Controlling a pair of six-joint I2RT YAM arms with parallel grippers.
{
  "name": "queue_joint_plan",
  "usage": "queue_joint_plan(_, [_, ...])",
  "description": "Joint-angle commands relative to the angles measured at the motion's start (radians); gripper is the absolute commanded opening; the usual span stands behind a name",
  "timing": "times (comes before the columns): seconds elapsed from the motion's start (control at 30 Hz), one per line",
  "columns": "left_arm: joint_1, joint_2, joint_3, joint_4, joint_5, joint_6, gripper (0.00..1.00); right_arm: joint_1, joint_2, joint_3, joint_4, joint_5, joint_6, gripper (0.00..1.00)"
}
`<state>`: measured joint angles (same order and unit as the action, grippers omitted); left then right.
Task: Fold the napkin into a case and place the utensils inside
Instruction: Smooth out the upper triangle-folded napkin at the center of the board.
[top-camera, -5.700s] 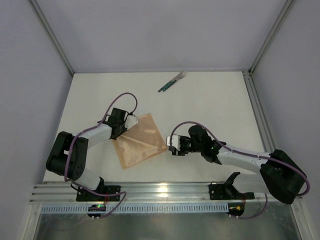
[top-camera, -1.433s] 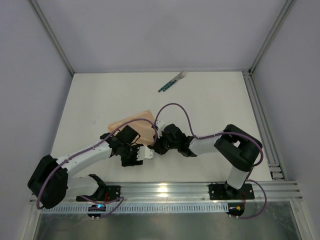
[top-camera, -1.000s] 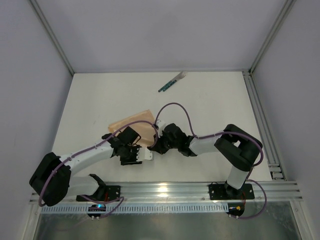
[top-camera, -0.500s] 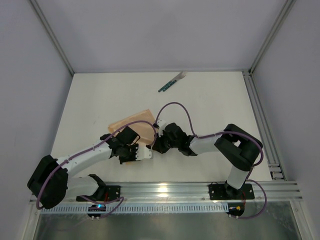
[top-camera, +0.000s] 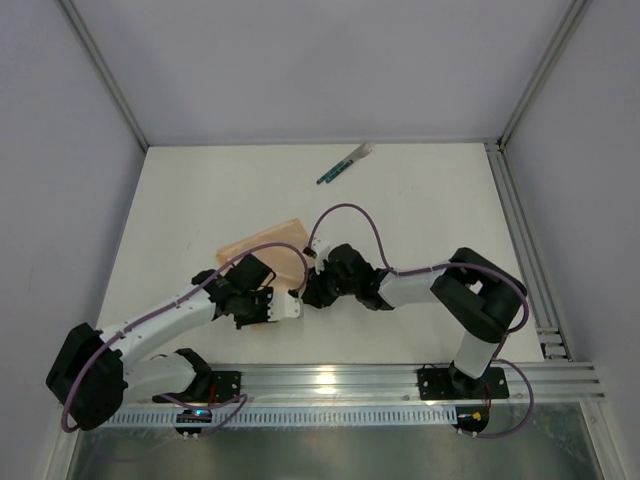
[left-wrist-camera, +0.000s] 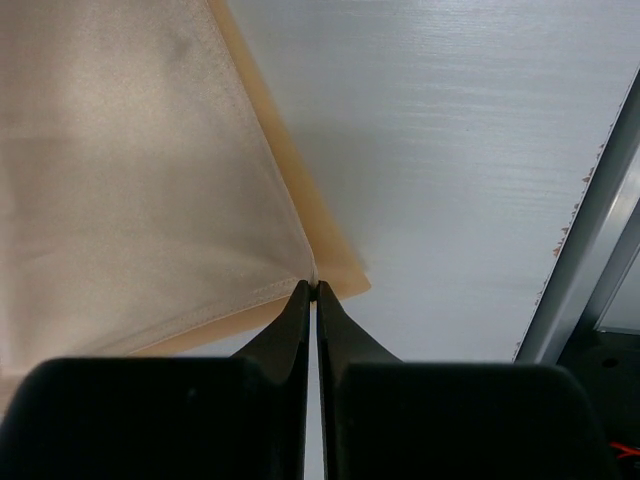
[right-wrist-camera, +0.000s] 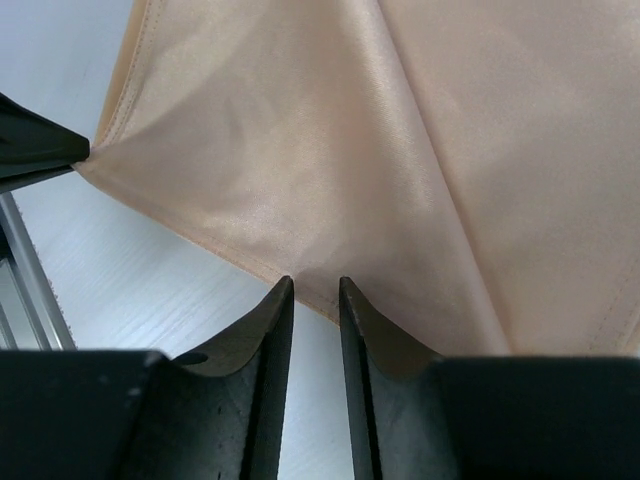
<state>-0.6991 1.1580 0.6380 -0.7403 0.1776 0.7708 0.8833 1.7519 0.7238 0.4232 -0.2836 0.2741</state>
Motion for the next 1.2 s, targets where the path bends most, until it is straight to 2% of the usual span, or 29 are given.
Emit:
queue_joint_plan(0.0, [-0.004, -0.055, 0.011, -0.053, -0.023, 0.008, 0.0, -0.006, -0.06, 0.054, -0.046, -0.055, -0.018, 0.3])
queue_joint_plan(0.23, [-0.004, -0.055, -0.017, -0.062, -0.047, 0.022, 0.0, -0.093, -0.131, 0.114, -0.126, -0.029, 0.033, 0.38])
queue_joint_plan(0.4, [-0.005, -0.038, -0.035, -0.064, -0.043, 0.027, 0.0, -0.133, -0.048, 0.218, -0.286, 0.121, 0.039, 0.39])
queue_joint_plan(0.63, [-0.004, -0.069, -0.028, -0.077, -0.053, 0.038, 0.0, -0.136, 0.083, 0.333, -0.417, 0.309, 0.04, 0.42])
queue_joint_plan(0.8, [-0.004, -0.064, -0.031, -0.074, -0.064, 0.032, 0.0, -0.136, 0.123, 0.339, -0.416, 0.239, 0.043, 0.42])
queue_joint_plan(0.87, [-0.005, -0.064, -0.034, -0.07, -0.07, 0.027, 0.0, -0.136, 0.129, 0.33, -0.413, 0.213, 0.048, 0.39])
queue_joint_plan(1.0, [-0.005, -0.078, -0.031, -0.065, -0.128, 0.036, 0.0, -0.138, 0.139, 0.313, -0.38, 0.193, 0.063, 0.19])
queue_joint_plan(1.17, [-0.004, -0.087, -0.027, -0.08, -0.142, 0.045, 0.0, -0.152, 0.166, 0.331, -0.368, 0.166, 0.079, 0.07])
